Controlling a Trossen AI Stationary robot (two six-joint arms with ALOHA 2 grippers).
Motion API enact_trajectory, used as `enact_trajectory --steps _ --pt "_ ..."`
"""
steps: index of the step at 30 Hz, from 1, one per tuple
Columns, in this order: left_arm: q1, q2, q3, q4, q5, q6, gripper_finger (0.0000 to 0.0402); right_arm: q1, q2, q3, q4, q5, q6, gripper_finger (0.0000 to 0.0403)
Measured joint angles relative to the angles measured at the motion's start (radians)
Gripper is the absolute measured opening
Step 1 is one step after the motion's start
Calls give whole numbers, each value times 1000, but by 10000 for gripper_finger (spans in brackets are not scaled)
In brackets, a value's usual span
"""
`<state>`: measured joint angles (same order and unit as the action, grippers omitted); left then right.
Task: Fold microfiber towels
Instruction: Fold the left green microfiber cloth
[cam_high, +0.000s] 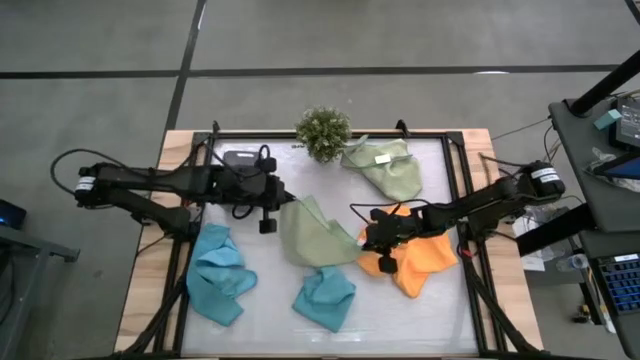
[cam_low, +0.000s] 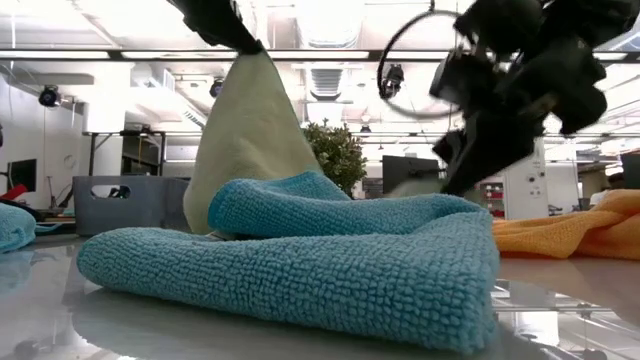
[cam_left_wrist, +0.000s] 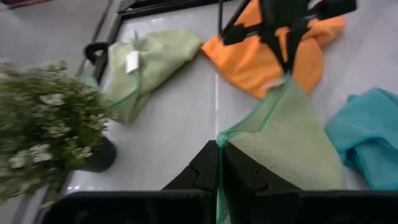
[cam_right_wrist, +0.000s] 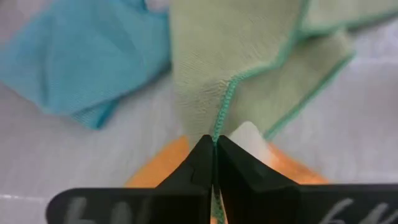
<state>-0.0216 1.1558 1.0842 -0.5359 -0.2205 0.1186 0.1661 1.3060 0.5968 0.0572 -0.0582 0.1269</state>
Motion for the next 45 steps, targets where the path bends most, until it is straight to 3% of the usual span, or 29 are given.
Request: enact_trajectory --steps 6,15,18,24,31,36,45 --pt "0 -105 16 1 -81 25 0 0 -215 37 -181 84 -99 9" --pt "2 -259 24 11 -214 71 0 0 -426 268 -474 309 -203 9" --pt "2 -277 24 58 -278 116 0 -4 -429 369 -554 431 -254 9" --pt "2 -297 23 305 -531 126 0 -32 -403 577 -651 643 -270 9" --pt "1 -310 3 248 -540 123 0 -36 -401 683 -682 678 -332 9" --pt "7 -297 -12 246 -540 132 0 -62 -387 669 -683 739 -355 9" --pt "50 -304 -12 225 -540 133 0 -176 -341 635 -603 742 -447 8"
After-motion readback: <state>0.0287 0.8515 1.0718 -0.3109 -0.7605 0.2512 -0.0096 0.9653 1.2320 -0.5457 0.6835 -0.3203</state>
